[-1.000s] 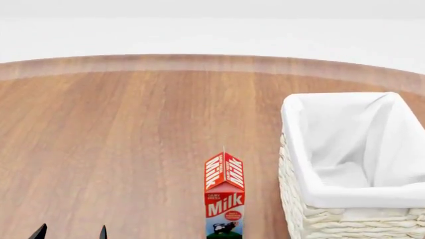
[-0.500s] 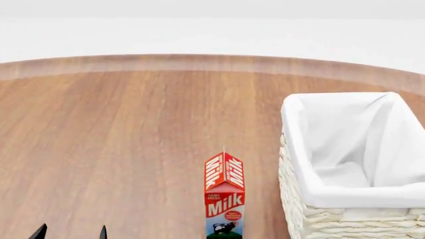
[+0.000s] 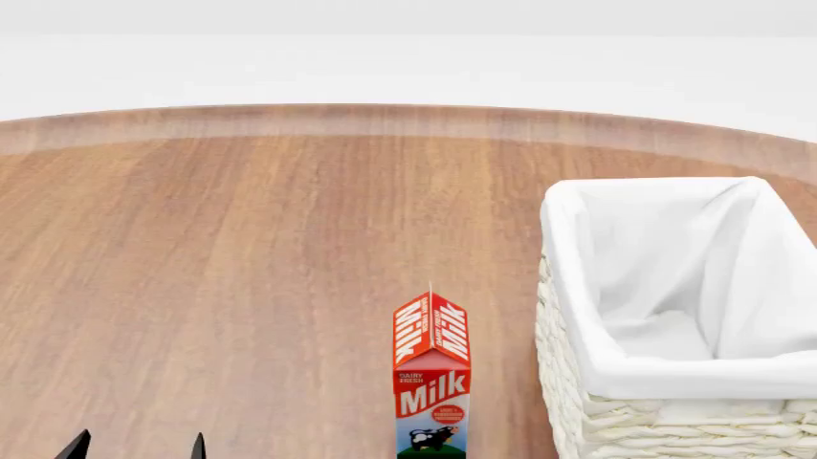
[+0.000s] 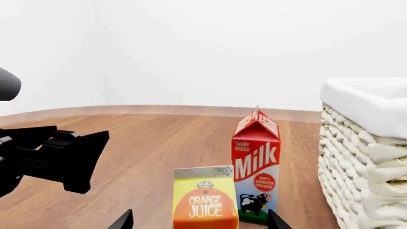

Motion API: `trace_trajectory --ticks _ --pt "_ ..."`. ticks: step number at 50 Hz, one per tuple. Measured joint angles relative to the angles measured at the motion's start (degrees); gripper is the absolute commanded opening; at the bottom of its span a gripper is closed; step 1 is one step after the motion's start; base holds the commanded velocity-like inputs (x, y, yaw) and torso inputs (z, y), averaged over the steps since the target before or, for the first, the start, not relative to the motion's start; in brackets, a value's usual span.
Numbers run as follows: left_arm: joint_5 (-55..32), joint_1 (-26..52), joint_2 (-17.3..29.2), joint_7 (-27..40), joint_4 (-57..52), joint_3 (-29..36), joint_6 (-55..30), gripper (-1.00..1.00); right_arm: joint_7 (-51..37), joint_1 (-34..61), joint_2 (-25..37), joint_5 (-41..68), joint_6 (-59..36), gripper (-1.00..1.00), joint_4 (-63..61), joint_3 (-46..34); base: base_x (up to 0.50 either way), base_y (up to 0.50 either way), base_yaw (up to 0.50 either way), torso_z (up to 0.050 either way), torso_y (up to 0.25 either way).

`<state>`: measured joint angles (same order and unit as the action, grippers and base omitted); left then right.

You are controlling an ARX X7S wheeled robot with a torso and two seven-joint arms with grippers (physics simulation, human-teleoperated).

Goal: Pick up the orange juice, and put it in the basket.

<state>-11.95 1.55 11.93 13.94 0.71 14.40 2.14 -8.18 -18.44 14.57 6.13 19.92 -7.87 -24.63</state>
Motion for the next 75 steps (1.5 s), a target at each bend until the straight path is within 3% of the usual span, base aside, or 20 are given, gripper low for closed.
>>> trace_trajectory --ticks 75 --pt "-1.3 0.4 1.3 1.5 0.2 1.7 0.5 1.00 -1.8 9.8 -3.6 0.0 1.7 1.00 15.2 -3.4 0.00 0.00 0.00 0.000 0.000"
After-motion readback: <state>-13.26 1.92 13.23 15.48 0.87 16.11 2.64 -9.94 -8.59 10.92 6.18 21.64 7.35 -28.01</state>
